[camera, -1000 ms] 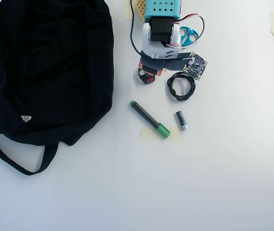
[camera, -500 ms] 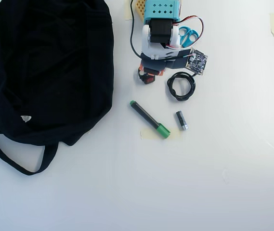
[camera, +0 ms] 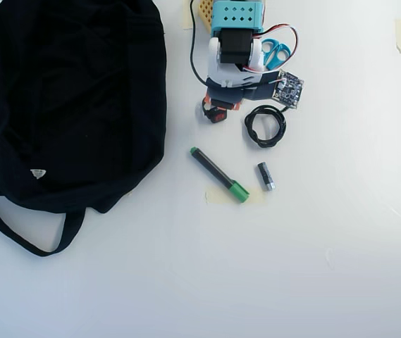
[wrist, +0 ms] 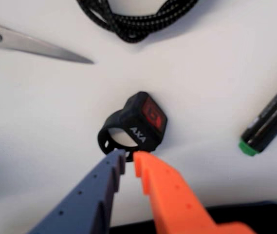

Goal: Put the bike light into the black bag

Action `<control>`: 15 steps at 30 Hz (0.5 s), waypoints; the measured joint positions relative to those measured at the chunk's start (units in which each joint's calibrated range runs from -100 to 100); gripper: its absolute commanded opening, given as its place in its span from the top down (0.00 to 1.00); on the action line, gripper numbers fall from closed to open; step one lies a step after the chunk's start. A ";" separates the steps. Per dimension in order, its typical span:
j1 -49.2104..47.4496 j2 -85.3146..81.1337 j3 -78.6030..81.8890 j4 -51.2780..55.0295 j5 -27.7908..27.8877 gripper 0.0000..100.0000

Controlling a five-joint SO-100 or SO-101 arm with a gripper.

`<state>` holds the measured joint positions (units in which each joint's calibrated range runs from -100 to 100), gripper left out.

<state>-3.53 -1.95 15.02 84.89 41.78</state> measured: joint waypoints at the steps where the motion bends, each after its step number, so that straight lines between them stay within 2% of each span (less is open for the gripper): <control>1: -0.15 0.00 0.00 0.00 0.00 0.98; 8: -0.66 0.00 0.00 0.00 0.34 0.98; 15: -1.40 0.00 0.00 0.00 4.20 0.98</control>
<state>-4.92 -1.95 15.02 84.89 45.98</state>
